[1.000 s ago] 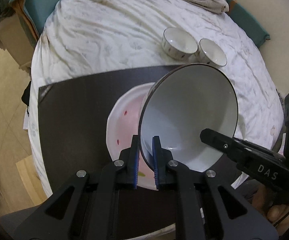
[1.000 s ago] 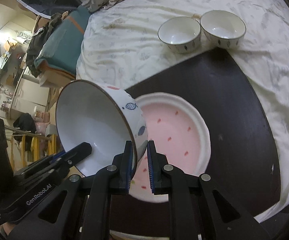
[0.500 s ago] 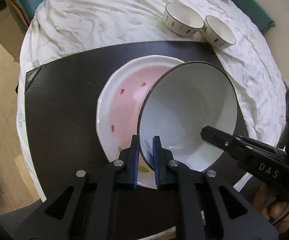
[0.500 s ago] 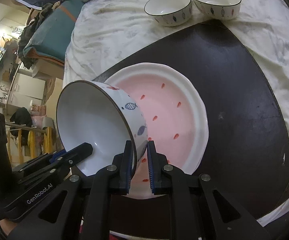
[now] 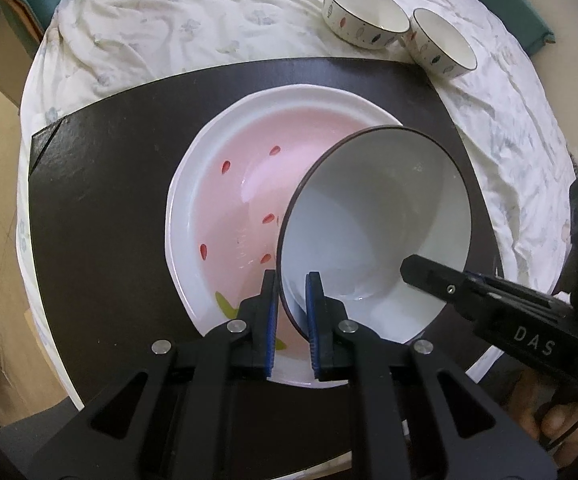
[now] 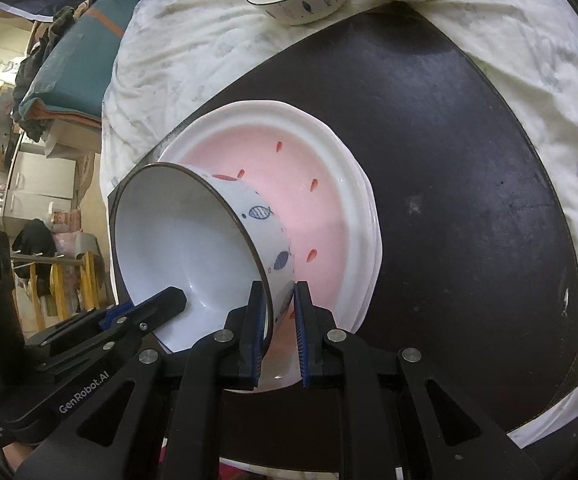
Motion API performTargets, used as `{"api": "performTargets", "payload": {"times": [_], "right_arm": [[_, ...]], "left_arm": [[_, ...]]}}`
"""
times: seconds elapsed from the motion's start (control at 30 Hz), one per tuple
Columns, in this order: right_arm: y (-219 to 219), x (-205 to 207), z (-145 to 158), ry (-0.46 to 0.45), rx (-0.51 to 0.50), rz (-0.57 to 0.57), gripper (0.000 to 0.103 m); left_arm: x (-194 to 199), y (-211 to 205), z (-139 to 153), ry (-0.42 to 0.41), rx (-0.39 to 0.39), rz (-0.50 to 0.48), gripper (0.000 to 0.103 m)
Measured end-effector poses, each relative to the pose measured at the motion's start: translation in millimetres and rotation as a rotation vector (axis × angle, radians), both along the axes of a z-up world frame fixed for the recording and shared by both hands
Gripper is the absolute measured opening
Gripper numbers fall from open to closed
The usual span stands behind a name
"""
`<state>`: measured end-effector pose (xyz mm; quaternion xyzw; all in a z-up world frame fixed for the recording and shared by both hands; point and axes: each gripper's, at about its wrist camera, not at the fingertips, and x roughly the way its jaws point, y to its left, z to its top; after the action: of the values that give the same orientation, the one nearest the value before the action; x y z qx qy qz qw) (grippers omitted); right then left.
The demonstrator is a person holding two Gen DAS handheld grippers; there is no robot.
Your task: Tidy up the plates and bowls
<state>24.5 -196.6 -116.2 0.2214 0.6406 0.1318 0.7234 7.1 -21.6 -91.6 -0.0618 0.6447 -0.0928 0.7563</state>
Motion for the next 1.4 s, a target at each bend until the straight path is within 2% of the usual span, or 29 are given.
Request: {"api": "performTargets", "payload": {"times": [0.37, 0.5, 0.9, 1.07, 1.23, 1.4], "right_arm": [[4.4, 5.5, -3.1, 0.042, 0.022, 0.010, 0.019], [2.2, 5.1, -4.2, 0.054, 0.067, -0.021, 0.020], [1.0, 7.6, -2.5, 0.060, 0.094, -0.039, 0.024], [-1.9, 8.3, 4.4, 0.027, 0.076, -0.046, 0.024], [-8.3, 12.2, 5.8, 0.020, 0.086, -0.069, 0.024], [-2.8, 13.6, 3.8, 0.013, 0.060, -0.053, 0.024]], "left_arm": [[1.8, 9.1, 1.8, 0.026, -0.010, 0.040, 0.011], [2.8, 12.8, 1.0, 0.028, -0.011, 0.050, 0.011], [6.0, 8.6, 7.2, -0.027, 0.031, 0.033, 0.014], [7.0, 10.5, 9.0, -0.032, 0.025, 0.045, 0.014], [7.5, 10.7, 12.8, -0.052, 0.034, 0.039, 0.022], [7.1, 6.1, 17.9, -0.100, 0.117, 0.017, 0.033]]}}
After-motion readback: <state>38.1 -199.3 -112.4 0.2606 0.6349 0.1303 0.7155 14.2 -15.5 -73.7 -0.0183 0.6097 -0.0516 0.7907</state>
